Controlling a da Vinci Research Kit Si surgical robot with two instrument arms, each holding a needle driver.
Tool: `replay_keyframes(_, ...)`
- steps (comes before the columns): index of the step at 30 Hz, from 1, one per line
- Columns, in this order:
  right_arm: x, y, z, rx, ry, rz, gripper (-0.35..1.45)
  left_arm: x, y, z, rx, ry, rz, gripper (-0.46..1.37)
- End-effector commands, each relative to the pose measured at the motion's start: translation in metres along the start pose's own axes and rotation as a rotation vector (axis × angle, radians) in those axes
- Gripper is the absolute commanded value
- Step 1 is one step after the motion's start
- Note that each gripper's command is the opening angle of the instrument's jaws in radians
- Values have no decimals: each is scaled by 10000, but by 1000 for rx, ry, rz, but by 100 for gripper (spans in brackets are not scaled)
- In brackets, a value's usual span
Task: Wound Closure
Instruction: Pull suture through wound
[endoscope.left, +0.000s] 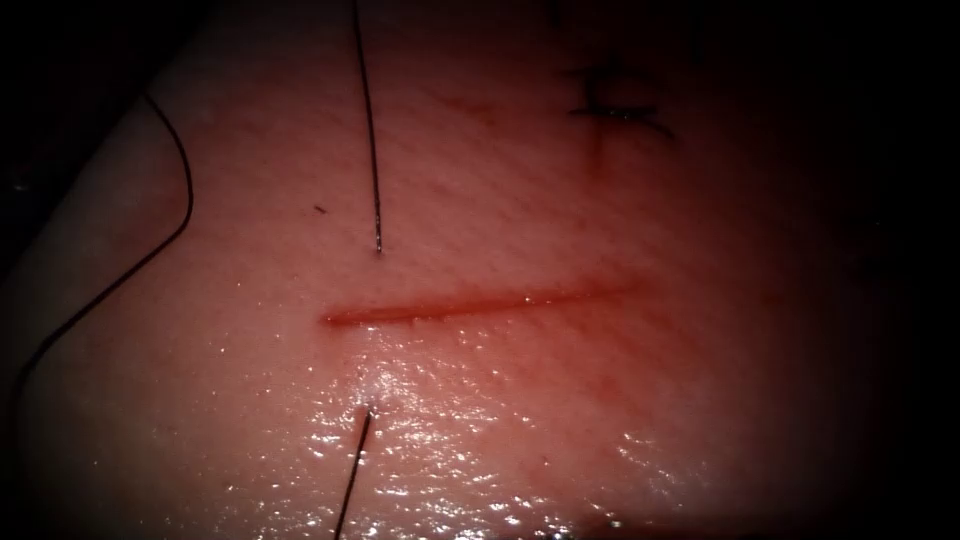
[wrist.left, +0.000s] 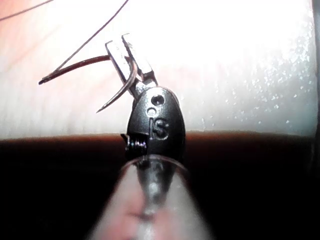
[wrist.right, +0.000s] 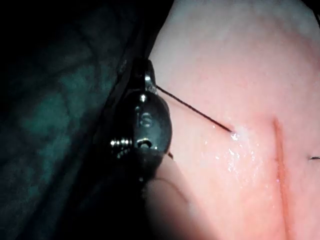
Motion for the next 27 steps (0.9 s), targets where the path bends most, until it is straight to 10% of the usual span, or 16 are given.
replay_keyframes(1,3,-7,6,22,-11,0,-35,-2,2,0,-10,0,-11,-35)
replay_keyframes(20,40,-58,77,167,-7,18,-35,-17,19,8,-16,1,-33,-35)
replay_keyframes(25,38,-30,63,96,-8,20,101,-18,18,7,-19,0,-33,-35)
replay_keyframes(27,40,-21,52,74,-6,3,121,-18,17,7,-20,0,-33,-35)
